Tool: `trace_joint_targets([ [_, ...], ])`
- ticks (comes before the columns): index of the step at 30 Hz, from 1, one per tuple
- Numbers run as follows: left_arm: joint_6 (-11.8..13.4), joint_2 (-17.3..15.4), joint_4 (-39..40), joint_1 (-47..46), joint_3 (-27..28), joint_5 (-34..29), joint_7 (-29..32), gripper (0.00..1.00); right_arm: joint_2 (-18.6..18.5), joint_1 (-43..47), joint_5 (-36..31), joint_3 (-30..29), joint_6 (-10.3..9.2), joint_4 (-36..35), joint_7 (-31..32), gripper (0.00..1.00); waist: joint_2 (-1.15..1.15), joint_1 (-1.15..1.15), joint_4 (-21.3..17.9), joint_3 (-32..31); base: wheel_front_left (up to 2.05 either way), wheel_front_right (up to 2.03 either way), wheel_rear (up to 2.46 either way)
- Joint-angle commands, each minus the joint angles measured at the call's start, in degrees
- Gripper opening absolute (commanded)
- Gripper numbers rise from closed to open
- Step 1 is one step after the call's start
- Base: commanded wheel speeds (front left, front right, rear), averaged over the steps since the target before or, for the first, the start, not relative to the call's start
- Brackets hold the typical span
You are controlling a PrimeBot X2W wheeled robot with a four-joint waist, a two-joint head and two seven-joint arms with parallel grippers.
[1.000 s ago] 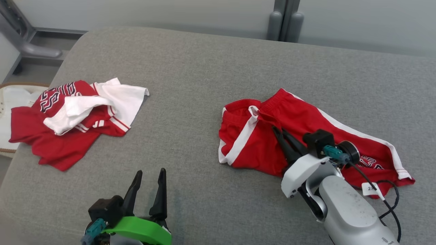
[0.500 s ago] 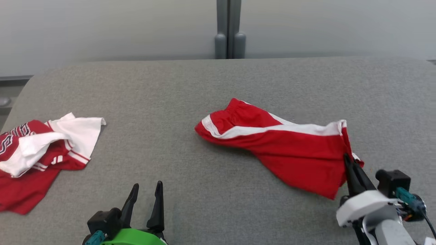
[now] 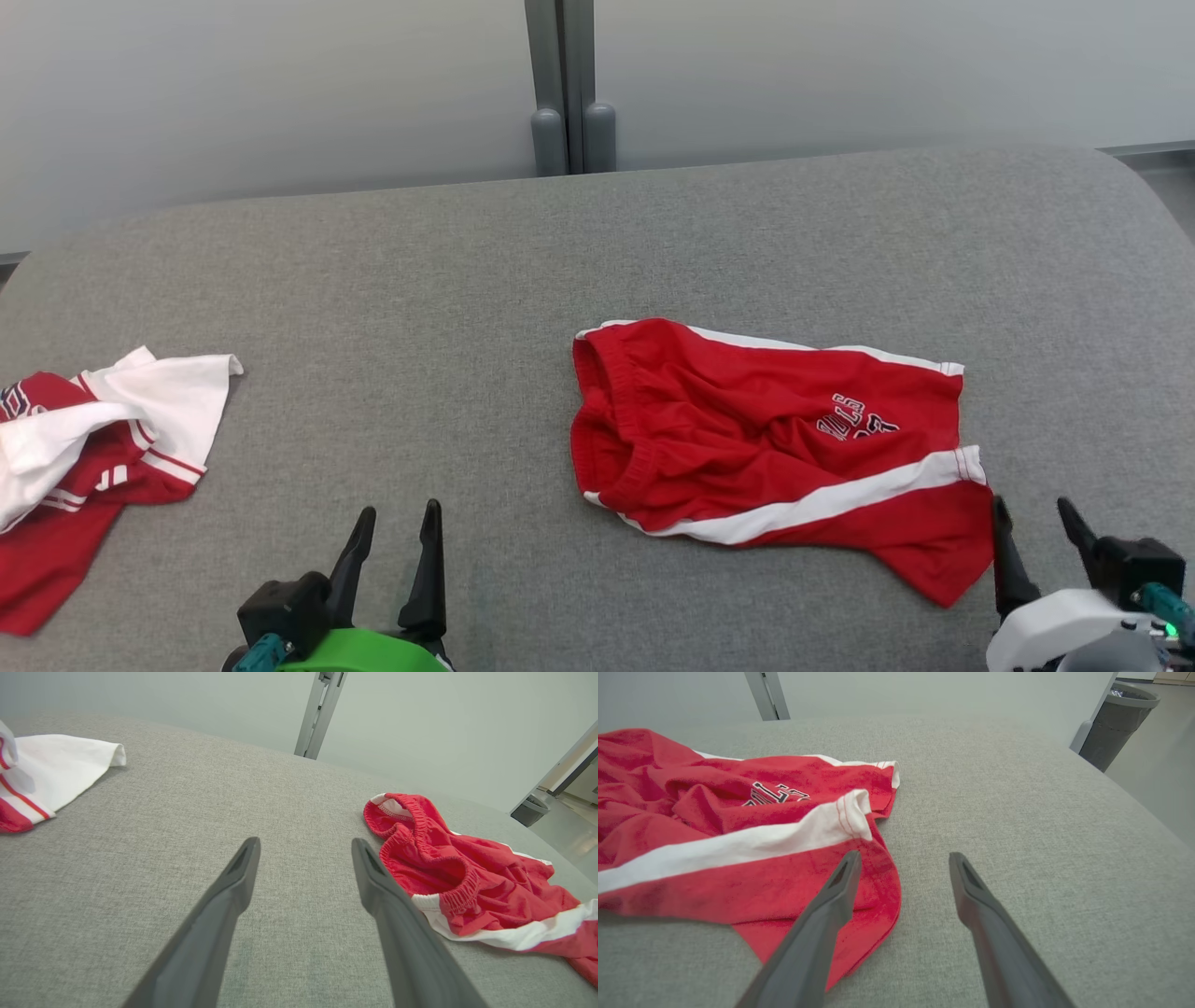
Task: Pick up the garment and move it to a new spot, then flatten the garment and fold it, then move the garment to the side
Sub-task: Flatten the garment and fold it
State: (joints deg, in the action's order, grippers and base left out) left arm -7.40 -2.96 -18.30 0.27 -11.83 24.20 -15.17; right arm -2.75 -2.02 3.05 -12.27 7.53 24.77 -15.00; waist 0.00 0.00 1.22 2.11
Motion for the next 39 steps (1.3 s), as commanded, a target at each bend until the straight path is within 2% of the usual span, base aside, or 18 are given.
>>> trace_joint_targets([
  [1,-0.13,-0.06,-0.13,-0.02,0.22,-0.39,0.03,1.0,-0.28,-1.48,0.21,-0.67,-0.08,-1.53,-0.27,1.0,0.0,0.0,0.13,-0.1,0.0,0.0,0.0],
  [11,-0.13,-0.03,0.11,-0.55,0.58,-1.75,0.04,1.0,-0.27,-5.25,2.61,1.97,-0.08,-16.35,-0.2,1.0,0.0,0.0,0.57,-0.93,0.0,0.0,0.0],
  [17,-0.13,-0.2,0.45,-0.97,-1.7,-2.21,0.04,1.0,-0.26,-3.02,3.91,3.15,-0.08,-16.16,-0.2,1.0,0.0,0.0,0.23,-1.05,0.0,0.0,0.0],
  [20,-0.13,-1.24,0.1,-2.45,-6.97,-0.95,0.04,1.0,-0.25,-2.13,4.02,3.72,-0.08,-15.33,-0.2,1.0,0.0,0.0,-0.38,-0.7,0.0,0.0,0.0],
  [27,-0.13,-6.41,-3.95,-11.39,-23.08,5.45,0.04,1.0,-0.26,-3.57,3.21,5.92,-0.08,-14.75,-0.2,1.0,0.0,0.0,-3.58,2.64,0.0,0.0,0.0],
  [34,-0.13,-11.3,-8.67,-20.87,-34.55,11.42,0.04,1.0,-0.24,-5.08,3.11,9.0,-0.08,-15.05,-0.2,1.0,0.0,0.0,-7.8,7.11,0.0,0.0,0.0],
  [39,-0.13,-13.03,-10.19,-23.73,-40.8,15.83,0.03,1.0,-0.25,-5.57,3.58,10.46,-0.08,-15.06,-0.2,1.0,0.0,0.0,-9.3,8.45,0.0,0.0,0.0],
])
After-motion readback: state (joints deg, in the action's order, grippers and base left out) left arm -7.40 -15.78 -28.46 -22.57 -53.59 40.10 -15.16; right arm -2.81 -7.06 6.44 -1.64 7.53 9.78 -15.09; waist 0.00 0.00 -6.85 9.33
